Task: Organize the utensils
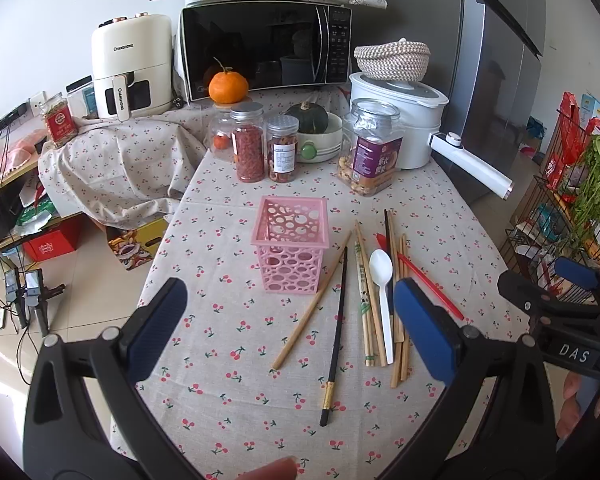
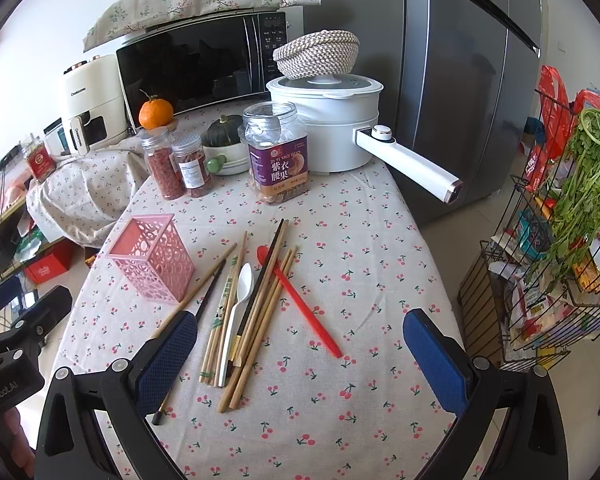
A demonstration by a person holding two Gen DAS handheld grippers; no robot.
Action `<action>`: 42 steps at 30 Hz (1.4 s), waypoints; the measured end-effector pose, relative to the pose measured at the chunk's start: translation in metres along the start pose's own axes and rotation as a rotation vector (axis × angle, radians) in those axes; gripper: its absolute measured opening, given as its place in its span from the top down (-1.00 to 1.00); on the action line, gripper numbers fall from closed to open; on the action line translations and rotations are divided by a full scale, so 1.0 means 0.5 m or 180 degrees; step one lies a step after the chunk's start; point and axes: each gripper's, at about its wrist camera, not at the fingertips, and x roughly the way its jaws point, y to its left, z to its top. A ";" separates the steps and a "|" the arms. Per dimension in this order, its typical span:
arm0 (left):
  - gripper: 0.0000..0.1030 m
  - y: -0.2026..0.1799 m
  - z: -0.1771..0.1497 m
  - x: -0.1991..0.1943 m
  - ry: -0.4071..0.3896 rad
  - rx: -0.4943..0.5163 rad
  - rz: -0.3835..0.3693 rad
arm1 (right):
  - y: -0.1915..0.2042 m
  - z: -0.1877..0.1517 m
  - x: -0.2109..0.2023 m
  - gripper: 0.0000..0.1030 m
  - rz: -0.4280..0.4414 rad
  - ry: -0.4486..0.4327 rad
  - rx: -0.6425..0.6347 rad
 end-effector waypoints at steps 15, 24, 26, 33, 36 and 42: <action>-0.99 0.008 0.000 -0.003 -0.0005 -0.0012 0.0002 | -0.001 0.001 0.005 -1.00 0.0009 0.0035 0.0033; -0.99 0.010 -0.002 -0.004 -0.0008 -0.0015 0.0000 | -0.001 0.001 0.004 -1.00 0.0008 0.0041 0.0036; -0.99 0.007 -0.001 -0.004 -0.0008 -0.0013 0.0001 | -0.001 0.001 0.004 -1.00 0.0010 0.0045 0.0039; -0.99 0.003 0.001 -0.004 -0.0014 -0.0006 -0.0002 | -0.002 0.000 0.005 -1.00 0.0018 0.0056 0.0046; -0.99 0.010 0.000 -0.003 -0.0016 -0.0011 0.0015 | -0.005 0.002 0.005 -1.00 0.0021 0.0064 0.0063; -0.99 0.006 0.012 0.013 0.0100 -0.0016 -0.0055 | -0.008 0.008 0.010 -1.00 -0.0027 0.0067 0.0045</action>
